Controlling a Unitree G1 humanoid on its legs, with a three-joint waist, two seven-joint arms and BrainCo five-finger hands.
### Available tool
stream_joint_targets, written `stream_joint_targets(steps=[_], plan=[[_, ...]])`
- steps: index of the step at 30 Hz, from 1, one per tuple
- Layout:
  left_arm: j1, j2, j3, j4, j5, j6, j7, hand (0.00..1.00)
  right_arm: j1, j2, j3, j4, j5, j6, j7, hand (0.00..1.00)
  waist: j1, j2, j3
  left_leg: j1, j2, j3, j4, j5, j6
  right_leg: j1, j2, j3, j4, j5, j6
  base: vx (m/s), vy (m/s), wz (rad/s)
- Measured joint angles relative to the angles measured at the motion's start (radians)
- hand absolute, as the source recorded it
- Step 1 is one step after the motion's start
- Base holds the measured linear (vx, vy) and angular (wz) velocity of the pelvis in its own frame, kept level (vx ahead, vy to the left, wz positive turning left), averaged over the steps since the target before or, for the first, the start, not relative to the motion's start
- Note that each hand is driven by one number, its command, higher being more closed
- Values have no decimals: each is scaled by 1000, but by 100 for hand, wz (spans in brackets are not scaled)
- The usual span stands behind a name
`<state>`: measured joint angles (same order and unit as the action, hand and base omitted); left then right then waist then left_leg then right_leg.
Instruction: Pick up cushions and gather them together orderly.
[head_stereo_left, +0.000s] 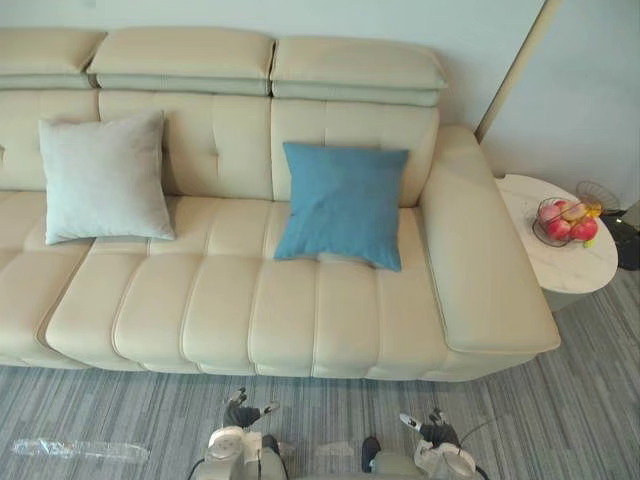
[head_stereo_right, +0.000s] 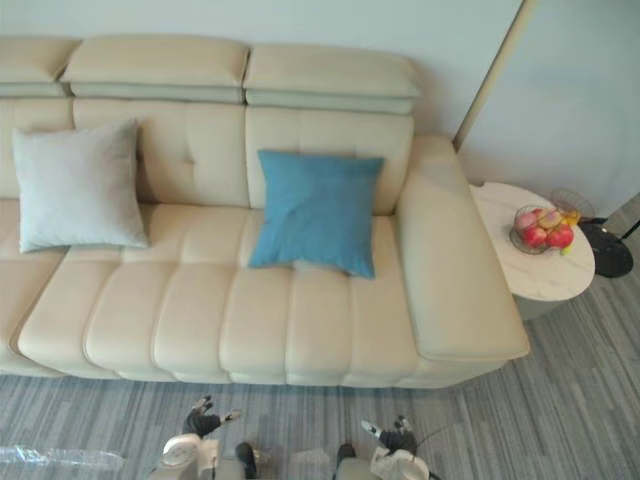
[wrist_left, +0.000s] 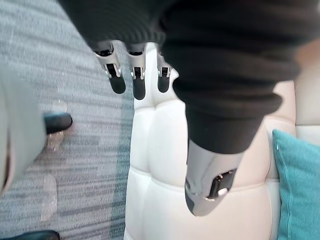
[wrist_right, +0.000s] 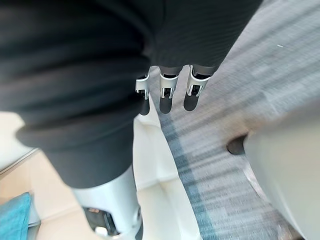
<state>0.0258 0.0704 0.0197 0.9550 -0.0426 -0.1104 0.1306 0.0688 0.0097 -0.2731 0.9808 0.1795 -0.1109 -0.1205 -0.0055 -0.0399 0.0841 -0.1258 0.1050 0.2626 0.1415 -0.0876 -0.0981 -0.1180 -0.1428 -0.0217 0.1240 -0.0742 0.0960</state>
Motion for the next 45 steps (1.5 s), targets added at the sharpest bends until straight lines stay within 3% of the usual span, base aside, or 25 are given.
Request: stream_joint_targets(steps=[4,7,23,27,30,34,45], plan=[[-1,5,-8,45,3,8,-2,0,20,0,-42,30,18,9,1,0,-12,1,-2,83,-45,-1,-132,51,11,49,-15,13,-65,27,3,33,56,-10],[-5,6,-8,58,5,9,-2,0,21,0,-51,39,18,15,2,0,-13,2,-7,104,-49,-2,-148,70,19,57,-11,12,-74,32,13,104,10,-7],[24,26,3,99,60,12,-5,0,-4,-31,-58,63,-35,23,2,0,-25,6,-19,208,-63,-39,-235,83,24,140,-11,-16,-108,18,10,55,-11,-1],[30,22,2,100,60,12,-8,0,19,-39,-70,60,-72,31,2,0,-38,22,-8,215,-62,-35,-223,83,24,144,-12,-14,-90,17,10,-26,-13,-3],[34,19,5,100,60,12,-13,0,39,-56,-80,59,-101,44,1,0,-48,34,14,234,-62,-23,-207,82,23,153,-14,3,-54,-1,12,-67,-22,-10],[53,-21,86,92,64,12,-27,0,82,-60,-108,55,-142,63,0,0,-53,52,38,265,-40,37,-181,56,11,110,-1,61,66,-59,12,-159,-56,-35],[64,-68,171,54,79,23,-35,0,146,-39,-104,-32,-145,74,-7,0,-60,59,37,237,11,166,-85,-18,-26,-33,69,200,236,-136,-1,-28,-61,-37]])
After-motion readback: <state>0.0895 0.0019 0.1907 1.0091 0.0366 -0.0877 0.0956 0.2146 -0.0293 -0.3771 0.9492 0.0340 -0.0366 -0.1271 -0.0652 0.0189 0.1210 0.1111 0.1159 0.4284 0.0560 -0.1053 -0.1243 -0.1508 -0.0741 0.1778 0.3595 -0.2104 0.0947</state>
